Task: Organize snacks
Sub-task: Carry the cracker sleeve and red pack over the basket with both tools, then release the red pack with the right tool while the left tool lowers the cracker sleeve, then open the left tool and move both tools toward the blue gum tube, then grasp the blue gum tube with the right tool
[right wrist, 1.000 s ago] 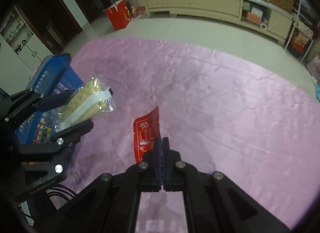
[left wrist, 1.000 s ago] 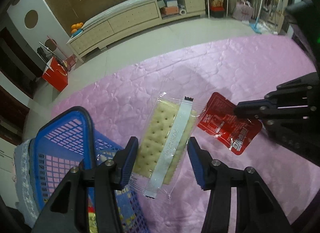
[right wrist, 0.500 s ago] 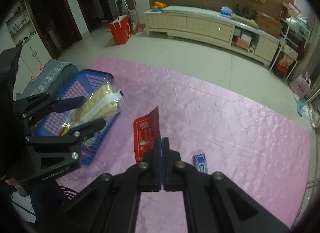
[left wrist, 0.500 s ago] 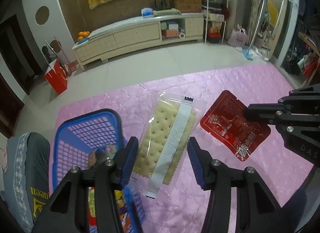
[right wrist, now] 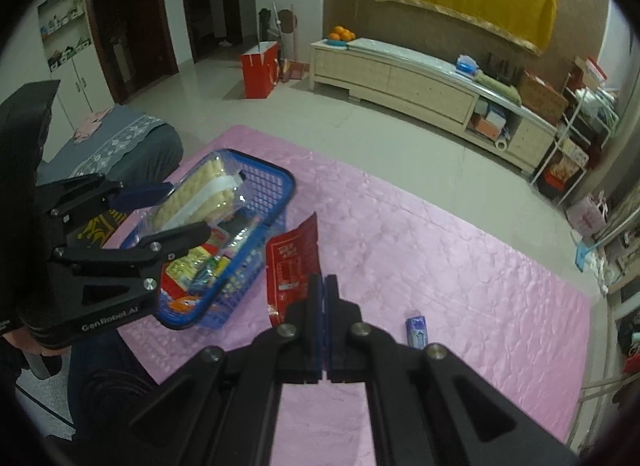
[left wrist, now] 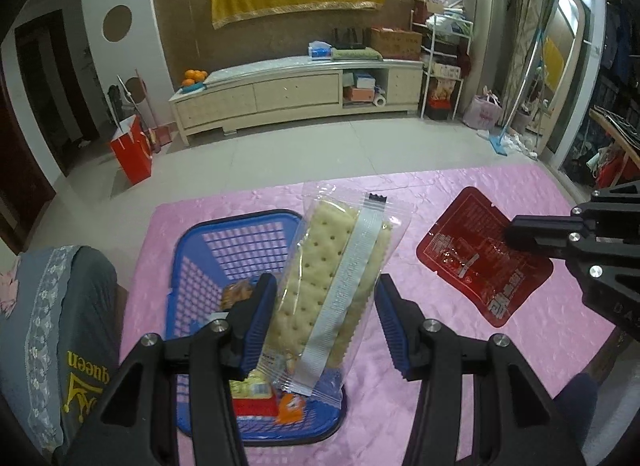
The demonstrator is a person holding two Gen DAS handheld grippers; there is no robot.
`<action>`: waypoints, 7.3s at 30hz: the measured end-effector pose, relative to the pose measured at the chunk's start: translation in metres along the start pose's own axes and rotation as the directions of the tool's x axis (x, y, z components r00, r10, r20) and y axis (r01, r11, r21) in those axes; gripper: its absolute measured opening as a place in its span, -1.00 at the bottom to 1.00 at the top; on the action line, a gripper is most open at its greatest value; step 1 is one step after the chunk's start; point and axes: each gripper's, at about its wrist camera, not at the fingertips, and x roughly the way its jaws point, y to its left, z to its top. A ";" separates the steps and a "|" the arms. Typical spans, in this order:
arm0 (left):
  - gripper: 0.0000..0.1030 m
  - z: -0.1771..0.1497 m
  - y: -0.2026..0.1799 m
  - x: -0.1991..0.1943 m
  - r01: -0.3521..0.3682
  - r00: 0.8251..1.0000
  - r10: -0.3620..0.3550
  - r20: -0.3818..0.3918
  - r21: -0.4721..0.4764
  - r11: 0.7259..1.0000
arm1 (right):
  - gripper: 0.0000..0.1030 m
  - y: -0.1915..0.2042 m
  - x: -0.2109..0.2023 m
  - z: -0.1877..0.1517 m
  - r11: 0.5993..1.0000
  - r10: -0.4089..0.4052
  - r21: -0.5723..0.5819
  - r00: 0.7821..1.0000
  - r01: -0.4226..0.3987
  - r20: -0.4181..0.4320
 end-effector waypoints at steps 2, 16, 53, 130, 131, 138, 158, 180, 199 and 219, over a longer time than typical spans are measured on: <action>-0.06 -0.003 0.011 -0.007 0.003 1.000 -0.003 0.007 -0.011 1.000 | -0.94 0.010 0.000 0.005 1.000 0.006 -0.014 1.000 -0.006 0.005; -0.06 -0.027 0.086 -0.037 -0.036 0.999 0.038 0.021 -0.089 0.995 | -0.94 0.071 0.013 0.031 0.995 0.052 -0.084 0.999 -0.051 0.003; -0.06 -0.041 0.159 0.046 -0.039 0.994 0.020 -0.105 -0.175 0.984 | 0.76 0.100 0.165 0.073 0.992 0.043 -0.111 0.996 -0.051 -0.073; 0.53 -0.074 0.052 0.062 0.126 0.972 -0.145 -0.188 -0.111 0.986 | 0.76 0.029 0.088 -0.045 0.973 0.022 0.231 0.995 0.001 -0.098; 0.53 -0.074 0.051 0.054 0.128 0.975 -0.144 -0.172 -0.103 0.986 | 0.76 0.030 0.083 -0.045 0.973 0.020 0.232 0.996 0.001 -0.089; 0.53 -0.067 0.040 0.016 0.111 0.989 -0.116 -0.095 -0.059 0.992 | 0.76 0.037 0.047 -0.048 0.973 0.006 0.233 0.999 0.002 -0.034; 0.53 -0.057 -0.021 -0.016 0.095 0.995 -0.095 0.016 0.005 0.995 | 0.76 -0.006 -0.007 -0.093 0.947 -0.084 0.310 0.996 0.079 0.004; 0.99 -0.036 -0.109 0.056 0.148 0.987 -0.141 -0.080 0.081 0.986 | 0.76 -0.098 0.031 -0.136 0.909 -0.107 0.393 0.990 0.135 -0.091; 0.99 -0.029 -0.139 0.145 0.114 0.971 -0.092 -0.220 0.092 0.989 | 0.76 -0.154 0.105 -0.146 0.923 -0.044 0.371 0.987 0.100 -0.156; 0.99 -0.026 -0.150 0.211 0.064 0.953 -0.038 -0.301 0.078 0.995 | -0.07 -0.169 0.176 -0.148 0.964 -0.001 0.259 0.978 0.057 -0.211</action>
